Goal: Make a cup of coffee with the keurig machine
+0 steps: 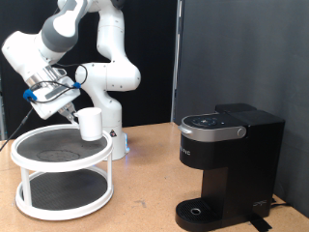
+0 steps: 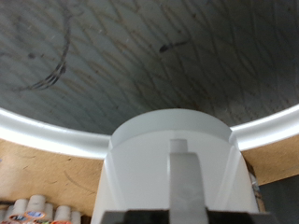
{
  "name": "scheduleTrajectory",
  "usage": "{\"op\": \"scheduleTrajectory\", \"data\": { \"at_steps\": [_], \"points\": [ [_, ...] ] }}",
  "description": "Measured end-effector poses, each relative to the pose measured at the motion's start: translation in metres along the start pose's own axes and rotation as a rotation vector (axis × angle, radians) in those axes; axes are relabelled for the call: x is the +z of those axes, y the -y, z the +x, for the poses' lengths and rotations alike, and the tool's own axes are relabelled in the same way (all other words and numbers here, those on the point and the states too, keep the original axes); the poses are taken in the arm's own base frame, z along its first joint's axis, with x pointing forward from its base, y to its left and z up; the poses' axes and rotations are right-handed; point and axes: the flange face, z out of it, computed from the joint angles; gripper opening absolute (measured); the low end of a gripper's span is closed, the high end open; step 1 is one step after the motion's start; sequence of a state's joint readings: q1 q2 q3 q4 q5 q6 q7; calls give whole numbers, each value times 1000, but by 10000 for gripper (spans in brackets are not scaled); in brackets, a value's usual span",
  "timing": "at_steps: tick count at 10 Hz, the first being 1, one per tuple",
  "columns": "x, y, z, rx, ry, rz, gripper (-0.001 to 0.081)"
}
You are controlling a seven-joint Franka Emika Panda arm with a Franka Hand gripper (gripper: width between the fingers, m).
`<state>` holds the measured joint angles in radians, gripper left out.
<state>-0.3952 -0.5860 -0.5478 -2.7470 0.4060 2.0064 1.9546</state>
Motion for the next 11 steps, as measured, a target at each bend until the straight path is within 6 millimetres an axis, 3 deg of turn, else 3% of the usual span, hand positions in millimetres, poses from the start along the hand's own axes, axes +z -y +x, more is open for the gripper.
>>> {"op": "scheduleTrajectory", "data": {
  "at_steps": [4,6,11],
  "points": [
    [-1,-3,-6,23,57,5,1],
    [8,-7,-26,75,116,4,1],
    [51,-24,-79,78,55,2,1]
  ]
}}
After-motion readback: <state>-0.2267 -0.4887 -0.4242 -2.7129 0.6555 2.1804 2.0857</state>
